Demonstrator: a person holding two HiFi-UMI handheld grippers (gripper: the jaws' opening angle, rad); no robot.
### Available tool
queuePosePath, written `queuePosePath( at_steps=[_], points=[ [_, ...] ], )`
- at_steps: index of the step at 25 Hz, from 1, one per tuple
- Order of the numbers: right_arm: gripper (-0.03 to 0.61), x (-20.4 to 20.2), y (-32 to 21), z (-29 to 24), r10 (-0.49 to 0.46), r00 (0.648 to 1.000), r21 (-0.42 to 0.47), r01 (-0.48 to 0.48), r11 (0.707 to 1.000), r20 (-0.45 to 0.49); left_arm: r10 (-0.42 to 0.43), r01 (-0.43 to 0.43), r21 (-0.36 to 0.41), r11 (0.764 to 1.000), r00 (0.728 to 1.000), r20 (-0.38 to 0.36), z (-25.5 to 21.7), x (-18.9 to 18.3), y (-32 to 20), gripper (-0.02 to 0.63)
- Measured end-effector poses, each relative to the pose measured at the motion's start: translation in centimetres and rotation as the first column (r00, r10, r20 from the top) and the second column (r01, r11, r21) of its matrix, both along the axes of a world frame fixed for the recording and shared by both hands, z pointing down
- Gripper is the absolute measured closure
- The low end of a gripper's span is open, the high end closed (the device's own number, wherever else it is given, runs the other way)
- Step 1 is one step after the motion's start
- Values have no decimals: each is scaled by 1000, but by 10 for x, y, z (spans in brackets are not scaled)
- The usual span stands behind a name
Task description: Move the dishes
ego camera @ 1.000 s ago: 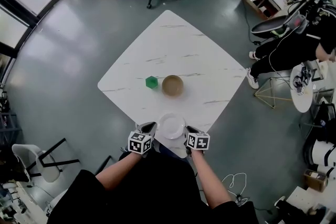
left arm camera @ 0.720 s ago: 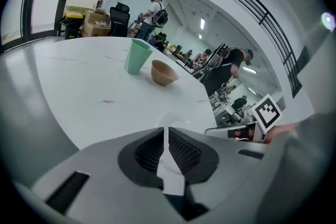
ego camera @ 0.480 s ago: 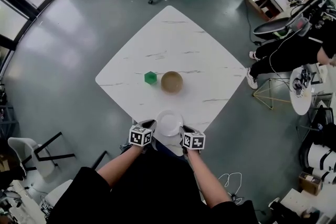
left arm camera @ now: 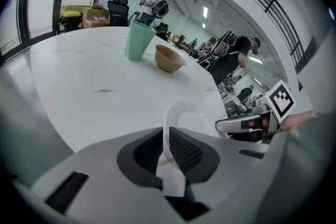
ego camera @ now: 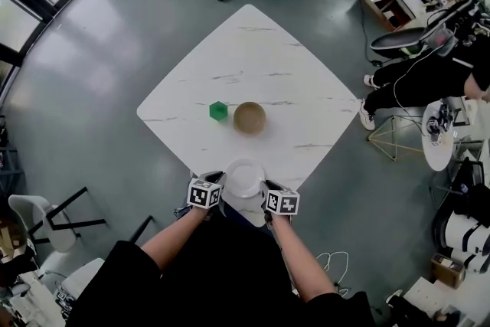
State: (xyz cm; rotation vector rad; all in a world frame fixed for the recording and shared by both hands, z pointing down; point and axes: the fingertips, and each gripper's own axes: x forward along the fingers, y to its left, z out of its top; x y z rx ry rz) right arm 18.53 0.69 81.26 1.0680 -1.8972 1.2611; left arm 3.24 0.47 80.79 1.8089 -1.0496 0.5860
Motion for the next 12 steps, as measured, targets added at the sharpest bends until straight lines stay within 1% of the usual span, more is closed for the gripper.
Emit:
queuePosePath(
  at_steps=[4, 8, 12],
  points=[
    [486, -2, 2, 0, 1, 999, -13, -1, 1000, 33, 37, -37, -2, 999, 999, 9, -1, 4, 4, 547],
    [486, -2, 2, 0, 4, 999, -4, -4, 1000, 48, 46, -46, -22, 999, 999, 11, 2, 7, 7, 540],
    [486, -3, 2, 2, 6, 998, 0, -6, 1000, 56, 37, -38, -49, 998, 999, -8, 7, 9, 9, 534]
  ],
)
